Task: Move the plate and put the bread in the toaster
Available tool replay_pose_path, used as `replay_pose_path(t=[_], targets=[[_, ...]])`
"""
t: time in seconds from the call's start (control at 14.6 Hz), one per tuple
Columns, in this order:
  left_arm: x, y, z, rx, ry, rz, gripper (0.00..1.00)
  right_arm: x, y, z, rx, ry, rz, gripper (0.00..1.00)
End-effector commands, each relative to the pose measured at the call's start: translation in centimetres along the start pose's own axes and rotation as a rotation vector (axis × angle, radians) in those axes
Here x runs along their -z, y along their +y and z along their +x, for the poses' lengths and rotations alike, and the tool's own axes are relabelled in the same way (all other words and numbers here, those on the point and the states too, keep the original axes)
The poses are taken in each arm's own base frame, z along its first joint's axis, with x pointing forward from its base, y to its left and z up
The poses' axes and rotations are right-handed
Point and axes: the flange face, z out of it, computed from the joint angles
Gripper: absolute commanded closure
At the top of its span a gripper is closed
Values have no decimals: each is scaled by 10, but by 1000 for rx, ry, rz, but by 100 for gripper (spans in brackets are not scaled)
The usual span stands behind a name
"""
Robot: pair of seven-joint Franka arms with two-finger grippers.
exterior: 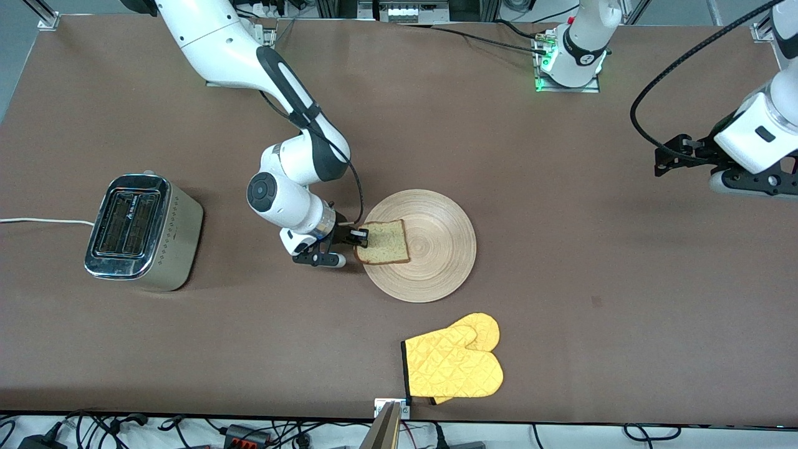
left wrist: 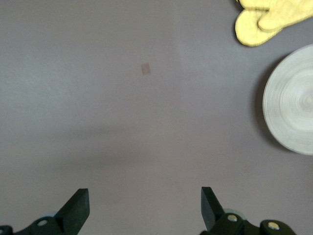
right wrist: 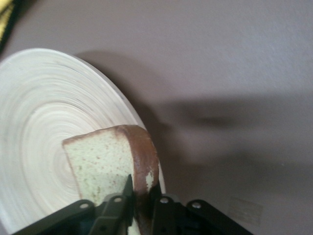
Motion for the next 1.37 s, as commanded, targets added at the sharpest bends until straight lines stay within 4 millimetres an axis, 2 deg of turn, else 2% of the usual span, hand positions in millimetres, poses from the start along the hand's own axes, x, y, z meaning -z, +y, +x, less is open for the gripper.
replay_pose_path(t=[0.0, 0.14, 0.21, 0.27, 0.34, 0.55, 0.68, 0.82, 1.03, 1.16, 1.3], targets=[[2, -8, -11, 37, 51, -6, 0, 15, -13, 11, 2, 10, 36, 100], [1, -7, -10, 39, 31, -2, 0, 39, -26, 15, 19, -9, 40, 100], [1, -4, -9, 36, 24, -1, 0, 57, -25, 20, 19, -30, 30, 100], [0, -2, -9, 31, 21, 1, 0, 76, -10, 28, 14, -59, -16, 100], [1, -7, -9, 31, 20, 1, 0, 106, 4, 39, 28, -77, -75, 100], [1, -12, -9, 34, 19, 1, 0, 179, 29, 51, 103, -137, -309, 100], [0, -11, -10, 33, 16, 1, 0, 214, 49, 53, 114, -176, -471, 100], [1, -10, -10, 33, 13, 1, 0, 252, 82, 63, 89, -163, -553, 100], [2, -9, -10, 32, 11, 1, 0, 289, 123, 66, 77, -208, -694, 100], [1, -9, -12, 33, -1, 1, 0, 324, 144, 70, 77, -182, -756, 100], [1, -9, -12, 33, -3, 1, 0, 344, 171, 76, 114, -204, -814, 100]])
